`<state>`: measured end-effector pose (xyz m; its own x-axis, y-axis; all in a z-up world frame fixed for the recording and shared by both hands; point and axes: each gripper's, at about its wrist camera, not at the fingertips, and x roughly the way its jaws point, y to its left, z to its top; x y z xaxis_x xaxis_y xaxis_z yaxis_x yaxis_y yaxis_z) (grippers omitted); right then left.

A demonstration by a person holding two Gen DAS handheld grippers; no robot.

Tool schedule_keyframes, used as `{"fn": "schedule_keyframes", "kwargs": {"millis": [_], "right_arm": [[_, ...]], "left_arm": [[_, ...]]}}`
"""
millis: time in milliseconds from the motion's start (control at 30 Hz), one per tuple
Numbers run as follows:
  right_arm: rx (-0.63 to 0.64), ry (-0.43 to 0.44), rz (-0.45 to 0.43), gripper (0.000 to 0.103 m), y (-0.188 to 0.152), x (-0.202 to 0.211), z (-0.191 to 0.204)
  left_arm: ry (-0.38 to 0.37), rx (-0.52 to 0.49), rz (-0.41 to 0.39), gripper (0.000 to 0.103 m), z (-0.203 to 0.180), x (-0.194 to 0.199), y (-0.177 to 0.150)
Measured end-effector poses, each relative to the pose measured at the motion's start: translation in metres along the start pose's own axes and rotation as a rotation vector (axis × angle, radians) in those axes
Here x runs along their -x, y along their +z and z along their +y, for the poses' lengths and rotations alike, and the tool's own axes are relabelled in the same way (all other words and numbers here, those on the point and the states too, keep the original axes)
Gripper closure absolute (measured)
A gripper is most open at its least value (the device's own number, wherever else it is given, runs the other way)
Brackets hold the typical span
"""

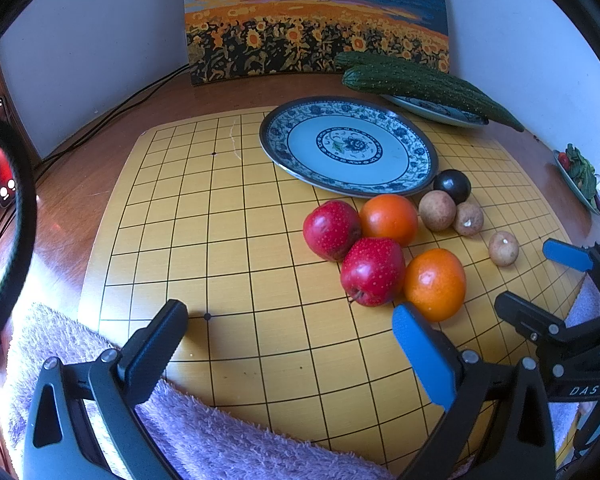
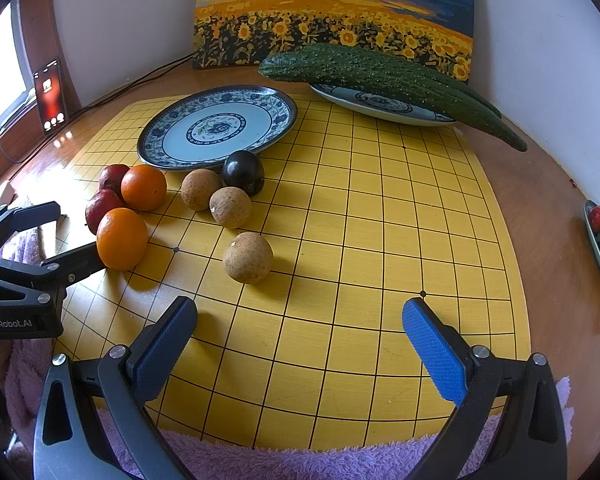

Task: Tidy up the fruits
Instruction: 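Grasp a red apple with the left tool while the right tool grasps a brown round fruit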

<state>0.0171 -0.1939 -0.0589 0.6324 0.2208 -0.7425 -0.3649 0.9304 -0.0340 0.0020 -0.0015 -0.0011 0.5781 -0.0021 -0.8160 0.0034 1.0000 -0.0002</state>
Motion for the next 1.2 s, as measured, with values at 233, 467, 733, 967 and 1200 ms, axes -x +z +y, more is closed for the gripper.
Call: {"fn": "schedule_keyframes", "kwargs": {"millis": [233, 467, 733, 967, 1200], "right_arm": [[0.021, 0.014, 0.024, 0.000, 0.003, -0.001, 0.003], [0.069, 0.055, 0.035, 0.002, 0.007, -0.003, 0.017], [0.089, 0.077, 0.014, 0.020, 0.009, 0.001, 0.019], [0.076, 0.089, -0.014, 0.047, 0.011, 0.003, 0.015], [0.045, 0.112, -0.033, 0.064, 0.014, 0.001, 0.012]], "left_arm": [[0.000, -0.001, 0.001, 0.000, 0.000, 0.000, 0.000], [0.007, 0.026, 0.028, 0.005, -0.001, -0.003, 0.005], [-0.045, 0.055, 0.024, 0.018, -0.008, -0.001, 0.014], [-0.030, 0.039, 0.015, 0.027, -0.015, -0.002, 0.016], [-0.031, 0.045, 0.006, 0.040, -0.015, -0.002, 0.018]]}}
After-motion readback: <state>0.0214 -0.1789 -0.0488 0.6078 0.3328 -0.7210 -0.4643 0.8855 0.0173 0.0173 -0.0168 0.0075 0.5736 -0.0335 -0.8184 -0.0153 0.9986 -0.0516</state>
